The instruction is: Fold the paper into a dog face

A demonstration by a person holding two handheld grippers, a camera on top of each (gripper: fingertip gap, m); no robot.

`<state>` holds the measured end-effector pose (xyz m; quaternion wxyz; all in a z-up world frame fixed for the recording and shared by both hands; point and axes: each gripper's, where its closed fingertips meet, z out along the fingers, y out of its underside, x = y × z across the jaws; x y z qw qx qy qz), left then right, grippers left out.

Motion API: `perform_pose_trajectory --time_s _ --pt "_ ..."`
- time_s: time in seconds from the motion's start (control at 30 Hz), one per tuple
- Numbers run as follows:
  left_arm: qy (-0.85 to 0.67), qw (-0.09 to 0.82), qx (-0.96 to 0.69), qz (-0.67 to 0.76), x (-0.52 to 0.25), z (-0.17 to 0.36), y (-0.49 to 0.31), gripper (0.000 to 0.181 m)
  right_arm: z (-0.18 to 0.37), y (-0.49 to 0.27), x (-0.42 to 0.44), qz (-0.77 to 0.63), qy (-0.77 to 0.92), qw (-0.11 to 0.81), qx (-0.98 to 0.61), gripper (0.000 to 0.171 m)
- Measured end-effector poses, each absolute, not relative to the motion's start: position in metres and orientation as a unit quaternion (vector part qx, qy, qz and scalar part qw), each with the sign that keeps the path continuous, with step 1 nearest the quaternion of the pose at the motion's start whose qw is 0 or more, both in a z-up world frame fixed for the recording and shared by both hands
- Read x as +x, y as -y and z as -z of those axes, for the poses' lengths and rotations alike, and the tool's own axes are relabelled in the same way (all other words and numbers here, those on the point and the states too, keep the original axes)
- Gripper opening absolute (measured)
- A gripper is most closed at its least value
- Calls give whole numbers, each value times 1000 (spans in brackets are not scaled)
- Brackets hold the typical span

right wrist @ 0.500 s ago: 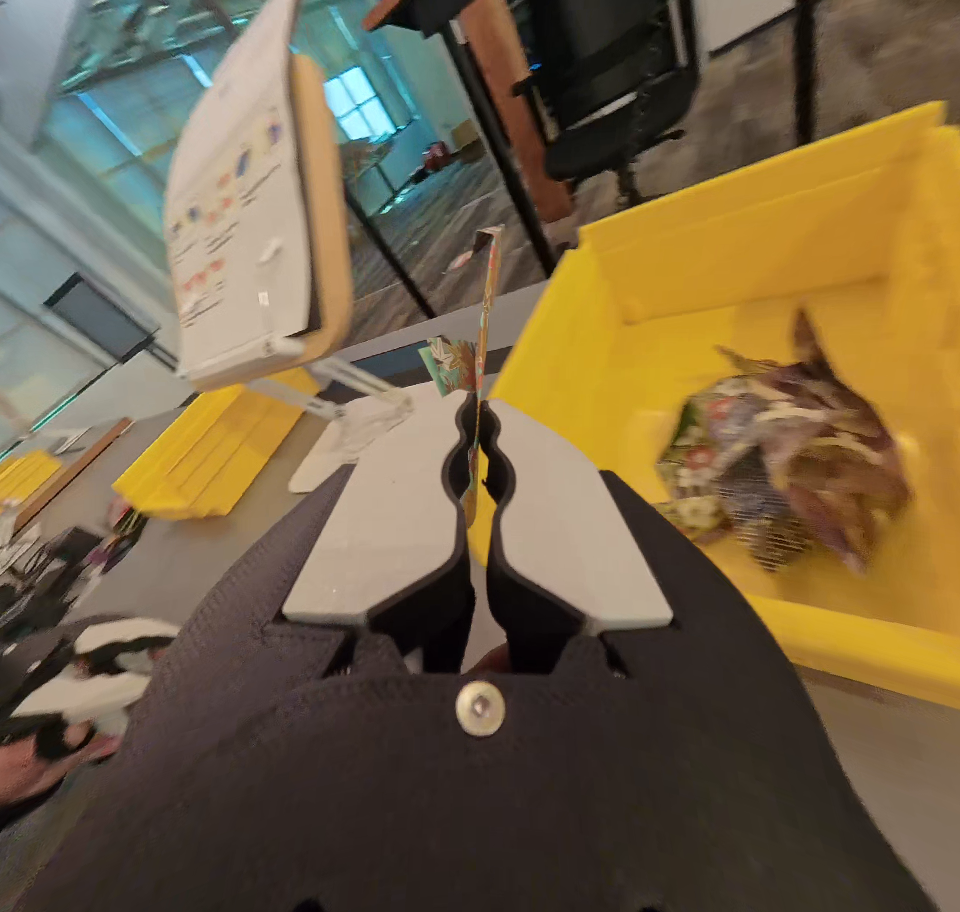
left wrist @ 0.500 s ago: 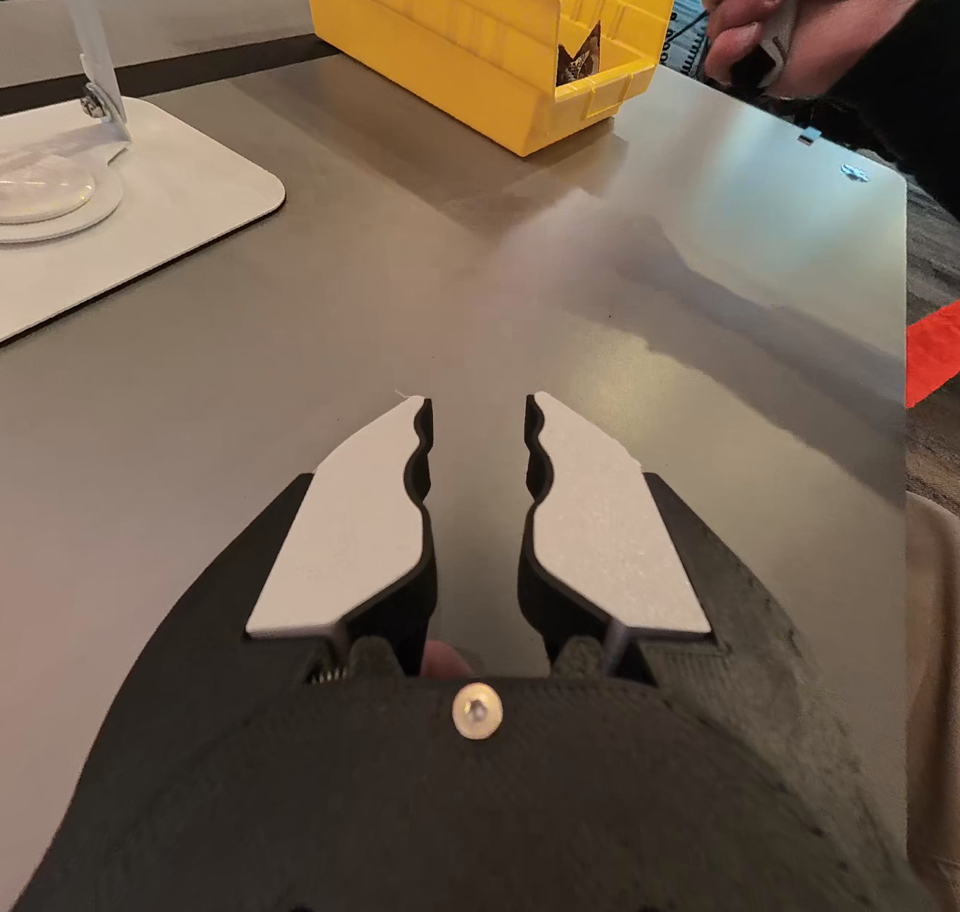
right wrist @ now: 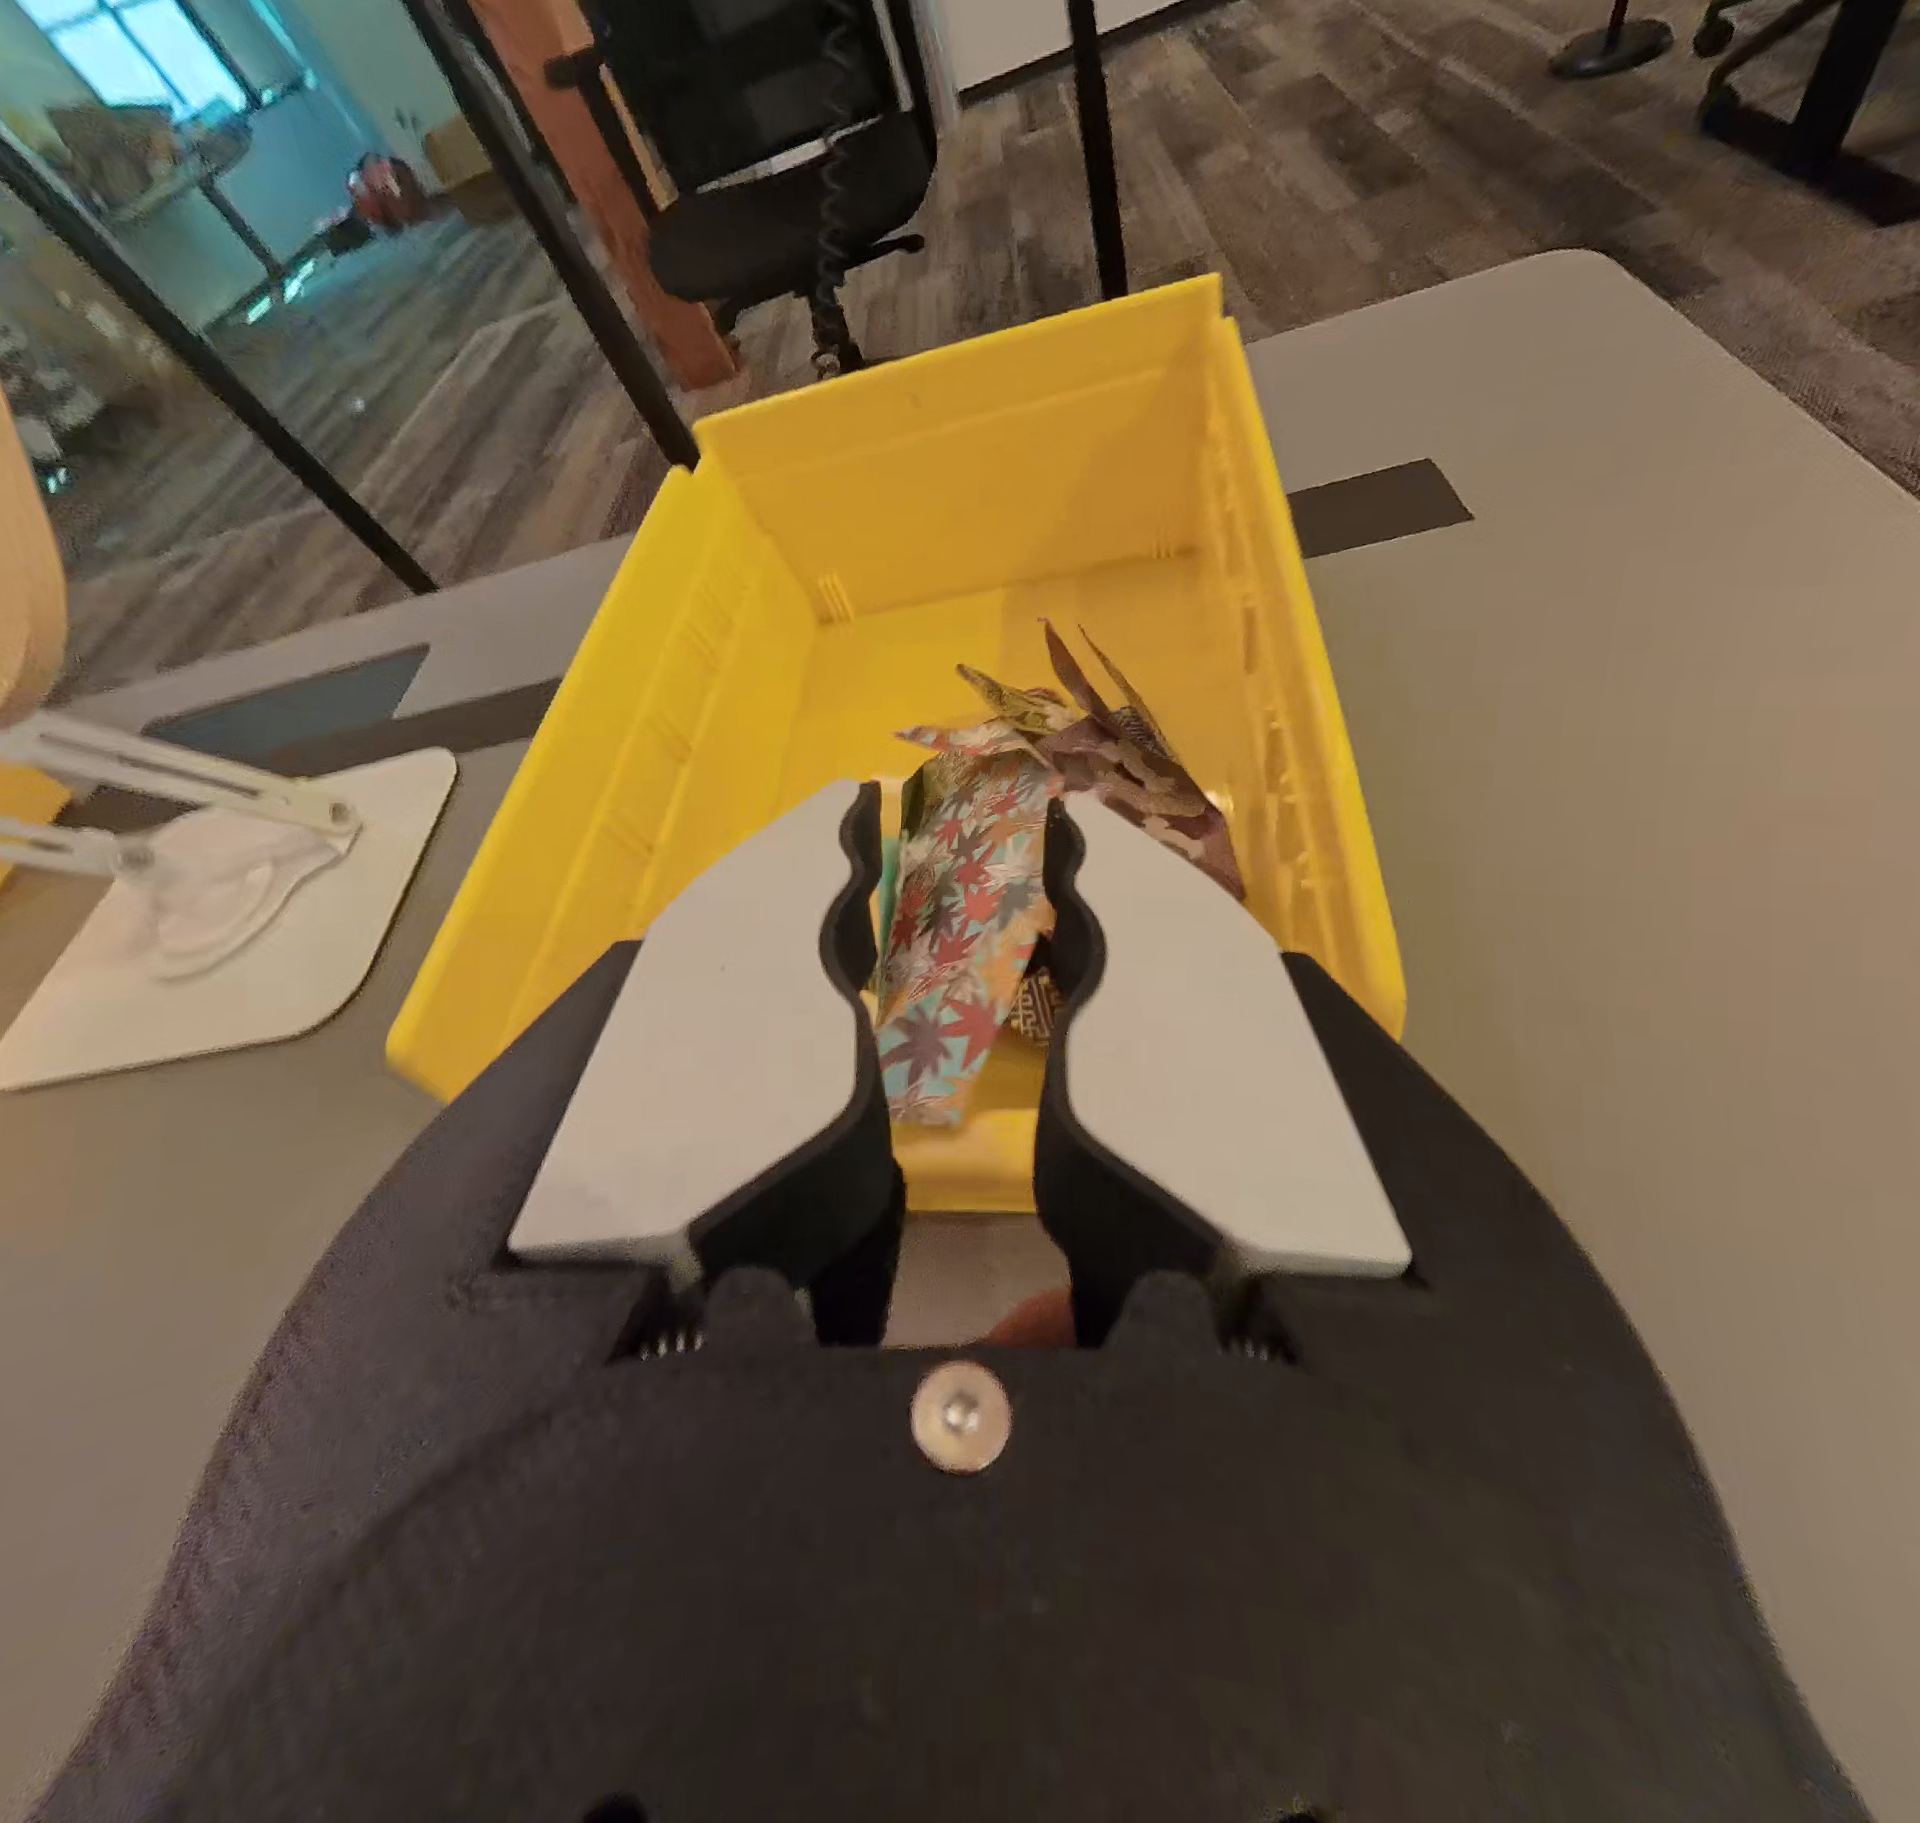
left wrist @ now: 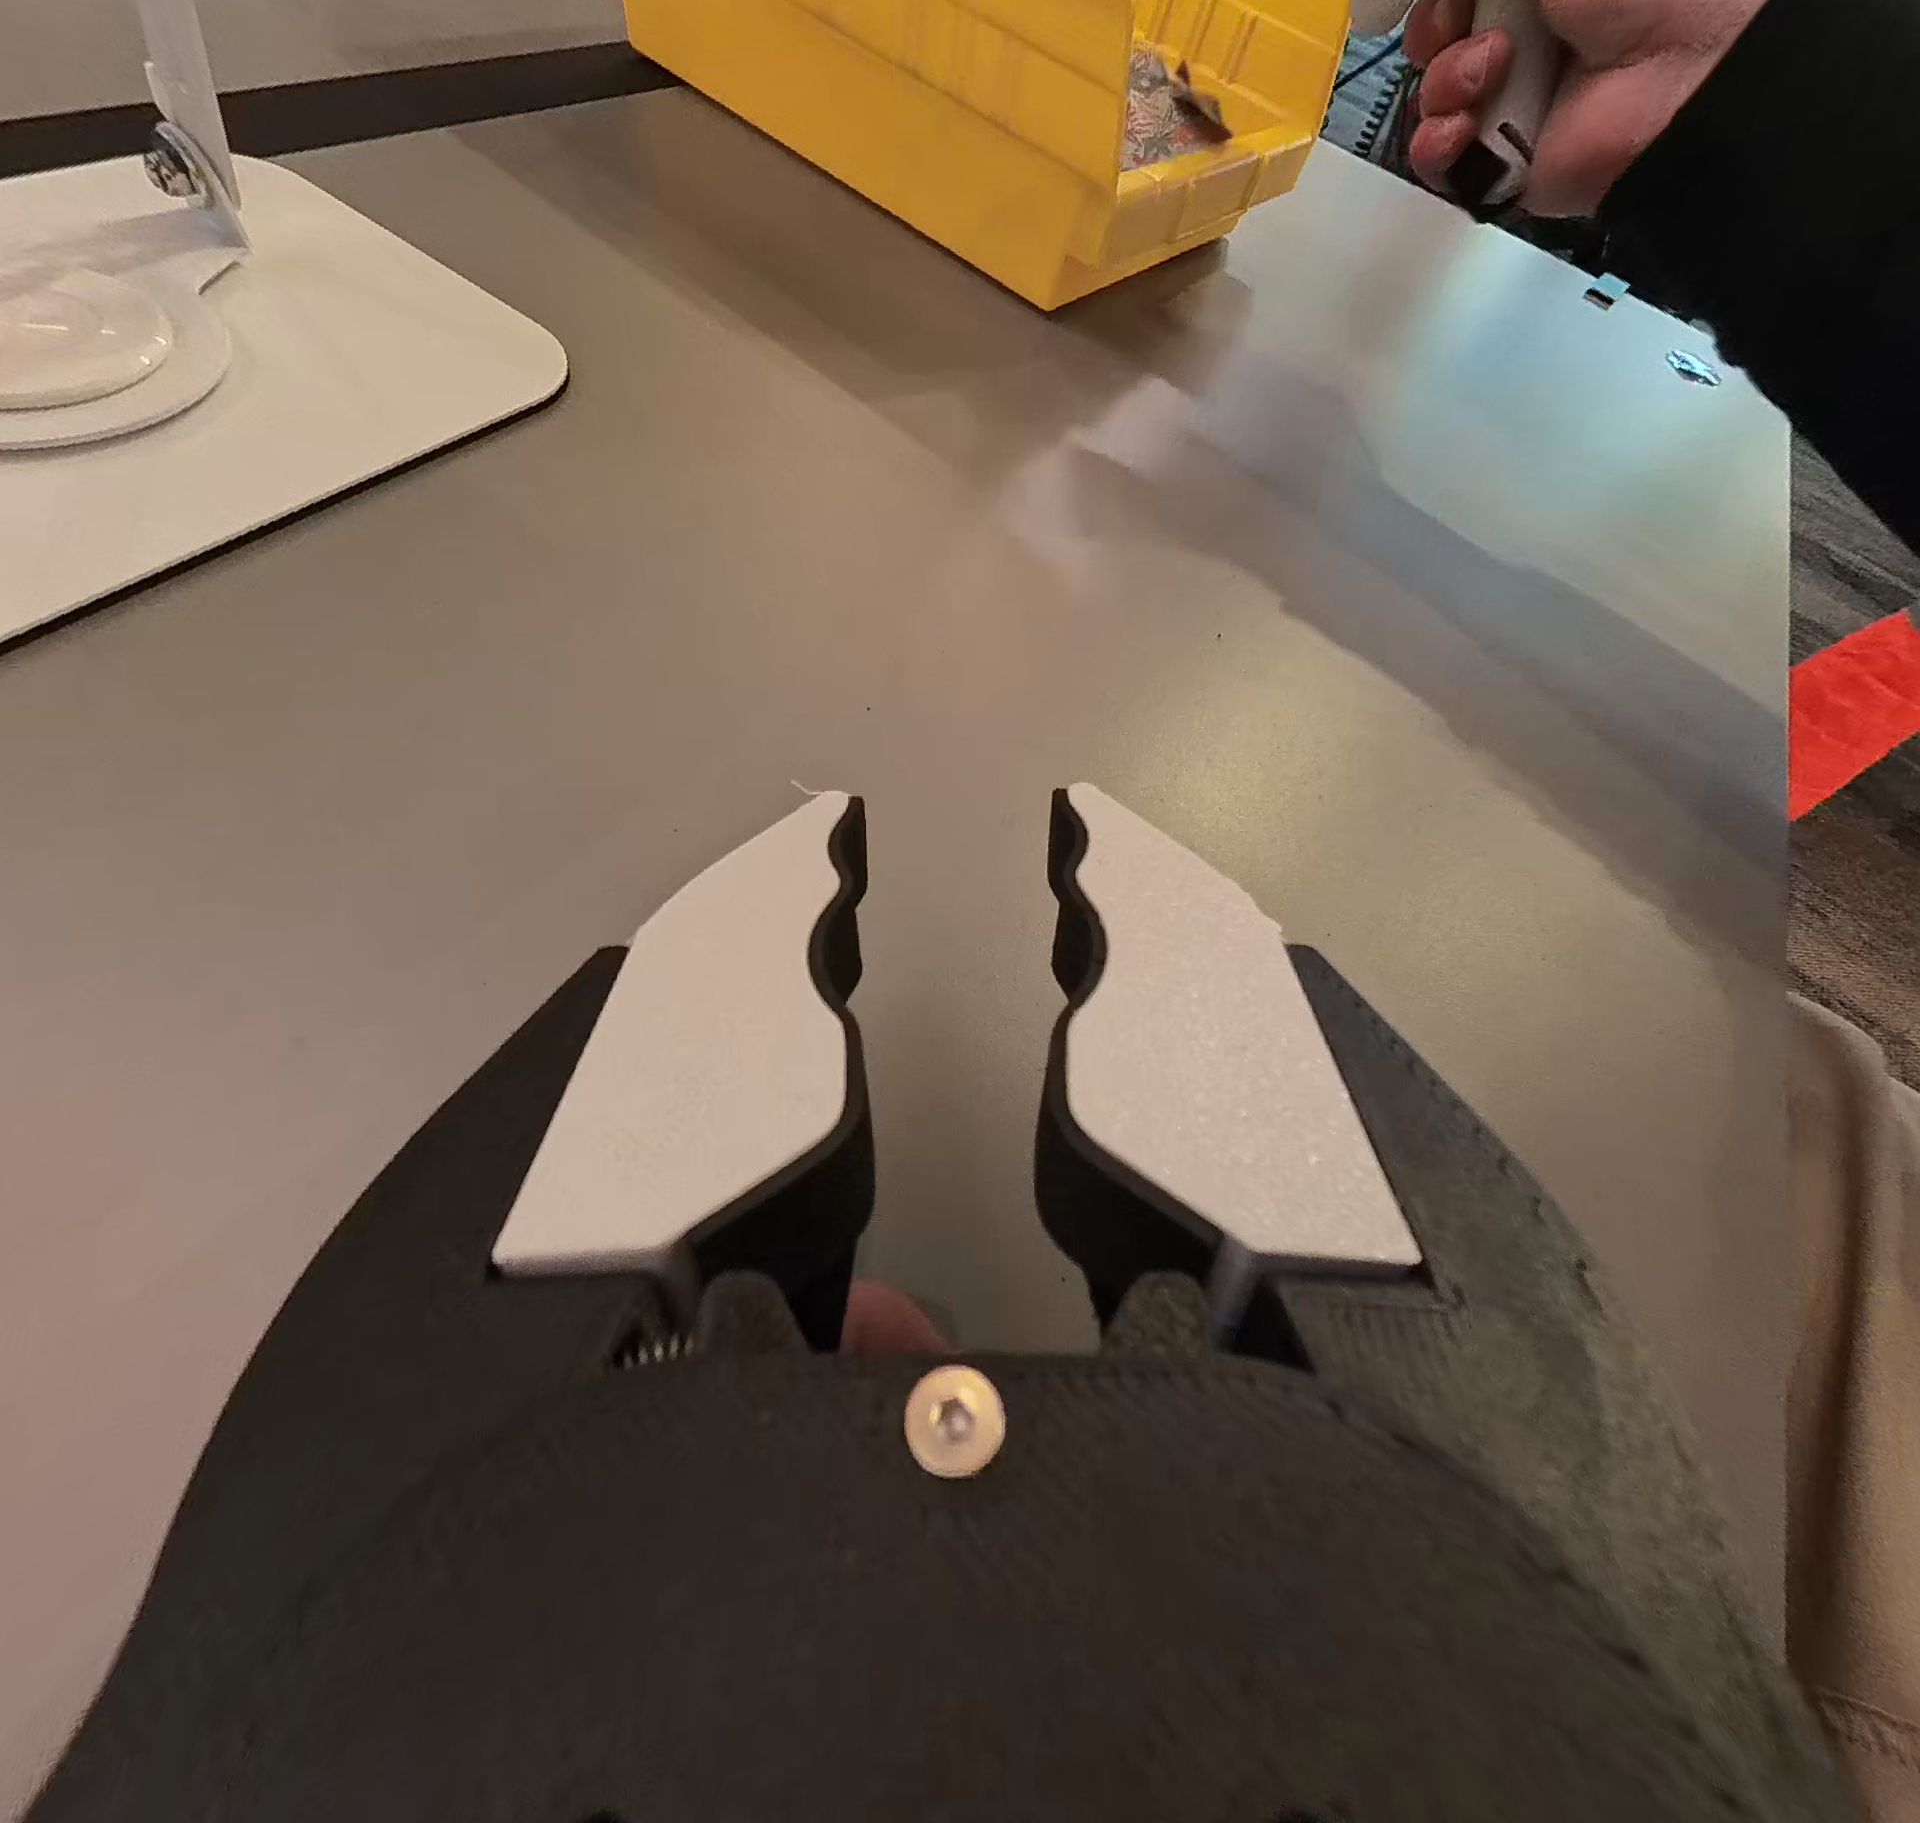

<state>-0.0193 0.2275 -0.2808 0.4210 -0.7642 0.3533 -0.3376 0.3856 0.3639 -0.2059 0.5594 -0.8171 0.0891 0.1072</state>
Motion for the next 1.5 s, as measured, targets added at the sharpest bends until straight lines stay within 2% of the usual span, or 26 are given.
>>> perform_pose_trajectory --time_s 0.2,0.3,0.57,0.67,0.77,0.9,1.07,1.2,1.37,1.43,1.5 --pt "-351 422 -764 338 -20 280 -228 33 218 -348 350 -85 4 516 -852 30" --pt "-351 422 -765 337 -20 280 -228 33 239 -344 343 -50 52 464 -883 23" --pt "-351 423 -765 337 -20 281 -228 33 291 -361 354 -24 62 336 -940 19" --pt "-351 422 -765 338 -20 281 -229 33 289 -374 352 -39 64 336 -939 17" --pt "-350 420 -766 338 -19 281 -229 33 279 -377 349 -51 60 352 -933 25" --pt "-350 423 -766 335 -19 281 -230 35 251 -365 329 -41 95 416 -904 29" --pt "-336 447 -763 324 -28 276 -236 42 232 -332 272 -35 161 495 -853 24" --pt "-361 500 -764 190 -80 268 -270 48 268 -306 225 -35 221 492 -841 26" --pt "-265 574 -773 55 -202 209 -334 47 306 -291 198 -7 282 470 -836 26" --pt "-262 554 -790 -1 -248 202 -362 50 307 -290 191 -27 286 463 -839 25" --pt "-287 494 -820 -35 -281 211 -386 47 315 -289 188 -27 301 442 -845 27"
